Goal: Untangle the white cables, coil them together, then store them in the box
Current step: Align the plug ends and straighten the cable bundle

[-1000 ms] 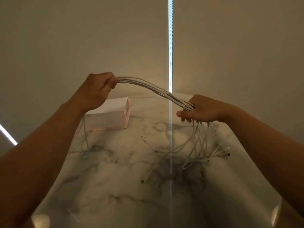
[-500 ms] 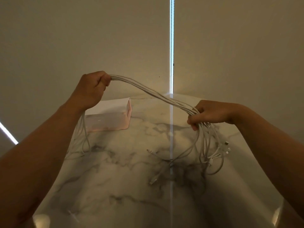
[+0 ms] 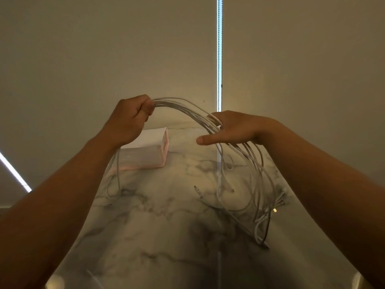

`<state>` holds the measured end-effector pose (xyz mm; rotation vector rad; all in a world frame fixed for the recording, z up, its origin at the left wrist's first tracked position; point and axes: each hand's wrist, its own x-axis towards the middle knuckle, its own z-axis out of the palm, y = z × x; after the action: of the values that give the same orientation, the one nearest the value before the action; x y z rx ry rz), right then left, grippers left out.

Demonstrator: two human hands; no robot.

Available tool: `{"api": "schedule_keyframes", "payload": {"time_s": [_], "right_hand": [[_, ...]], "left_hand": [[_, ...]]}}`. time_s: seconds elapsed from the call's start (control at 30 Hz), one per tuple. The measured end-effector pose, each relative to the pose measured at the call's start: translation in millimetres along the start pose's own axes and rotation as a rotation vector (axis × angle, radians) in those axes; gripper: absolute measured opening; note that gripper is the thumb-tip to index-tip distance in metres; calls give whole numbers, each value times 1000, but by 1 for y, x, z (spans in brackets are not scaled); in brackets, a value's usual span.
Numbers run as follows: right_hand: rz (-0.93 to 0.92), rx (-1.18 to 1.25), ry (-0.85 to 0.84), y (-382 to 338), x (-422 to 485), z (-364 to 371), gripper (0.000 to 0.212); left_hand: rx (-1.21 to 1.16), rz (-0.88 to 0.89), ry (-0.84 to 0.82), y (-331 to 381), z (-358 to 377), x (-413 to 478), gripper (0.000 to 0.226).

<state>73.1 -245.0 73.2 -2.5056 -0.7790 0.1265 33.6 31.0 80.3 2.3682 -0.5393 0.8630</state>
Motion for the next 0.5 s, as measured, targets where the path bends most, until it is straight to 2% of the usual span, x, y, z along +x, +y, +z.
{"api": "schedule_keyframes", "payload": {"time_s": [0.03,0.13,0.2,0.27,0.37,0.43,0.5], "right_hand": [[0,17,7,-4,3,-1,82],[-17,11,78,-14,8,4,98],[-80,85,90,-20,11,16,98],[-109,151,105,-20,14,28,80],[-95,352,103,-20,13,35,25],[-57,462,80,-18,9,30,23],[-24,359,110,-12,3,19,30]], "left_hand": [[-19,0,5,0,-1,0,37],[-63,-1,2,0,-1,-1,36],[-95,1,-13,1,1,-3,36],[-141,-3,-24,0,1,-4,36],[-122,-7,-11,-4,-1,-4,36],[-64,-26,19,-10,-4,-2,37],[-43,-64,97,-18,-9,-1,37]]}}
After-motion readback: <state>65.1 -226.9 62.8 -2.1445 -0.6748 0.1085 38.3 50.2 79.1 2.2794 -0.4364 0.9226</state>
